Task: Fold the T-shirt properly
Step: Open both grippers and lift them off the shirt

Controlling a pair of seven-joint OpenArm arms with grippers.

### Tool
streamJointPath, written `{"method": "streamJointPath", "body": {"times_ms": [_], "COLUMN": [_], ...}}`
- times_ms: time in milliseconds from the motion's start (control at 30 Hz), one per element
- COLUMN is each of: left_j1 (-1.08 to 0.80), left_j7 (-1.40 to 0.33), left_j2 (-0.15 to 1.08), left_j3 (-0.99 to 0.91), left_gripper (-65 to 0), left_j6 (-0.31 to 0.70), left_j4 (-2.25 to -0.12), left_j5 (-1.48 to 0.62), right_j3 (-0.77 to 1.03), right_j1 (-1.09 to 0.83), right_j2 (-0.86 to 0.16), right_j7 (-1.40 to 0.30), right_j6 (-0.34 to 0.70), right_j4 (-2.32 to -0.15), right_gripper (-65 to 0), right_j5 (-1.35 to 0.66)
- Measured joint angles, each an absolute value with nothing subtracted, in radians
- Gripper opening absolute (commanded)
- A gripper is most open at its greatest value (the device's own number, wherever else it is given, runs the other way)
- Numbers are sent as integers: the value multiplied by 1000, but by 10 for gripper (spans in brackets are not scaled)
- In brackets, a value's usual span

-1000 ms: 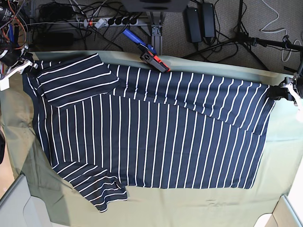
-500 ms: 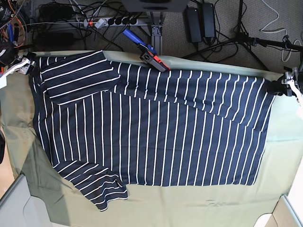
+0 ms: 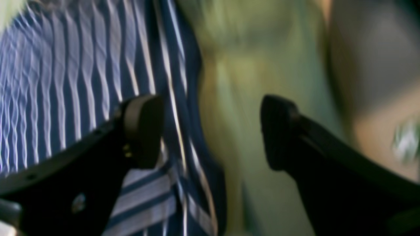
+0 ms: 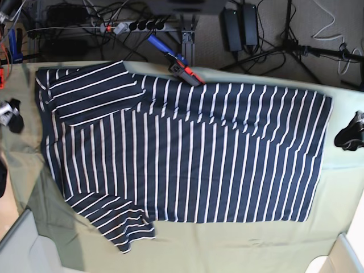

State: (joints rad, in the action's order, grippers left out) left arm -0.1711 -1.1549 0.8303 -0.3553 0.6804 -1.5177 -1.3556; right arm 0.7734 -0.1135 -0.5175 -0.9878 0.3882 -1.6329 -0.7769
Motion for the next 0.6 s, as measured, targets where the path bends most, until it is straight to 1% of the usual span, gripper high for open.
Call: {"method": "streamJointPath", "body": {"times_ms": [133,267,400,500,600], "left_j1": [-171,-175,-191,-188,-188], "left_j7": [-1159,-1155,-1159,-1158,-1156], "left_j2": [831,831,831,831,831], "left_j3": [-353,-353,-353,-353,-353], "left_gripper": [-360,-360,-360,-360,-360], "left_j6": [681,681,681,681,681], "left_j4": [-1562,-1569,-1568,-1568,-1569], "left_j5": [-1337,-1329,-1327,-1329,-1327], "right_j3": [644,482,357,255,160], "right_j1": [60,256,429,510,535], "right_j2": [-561,-557,-558,-559,-546], "right_j7": [-921,-862,-780,-755,-740], "right_j6": [387,387,384,384,384], "right_j4": [-1489,-1247,-975,-818,-751], "right_gripper": [-206,-206,-207,-207,-207], "right_j5": [-664,-574,-560,-554,-550]}}
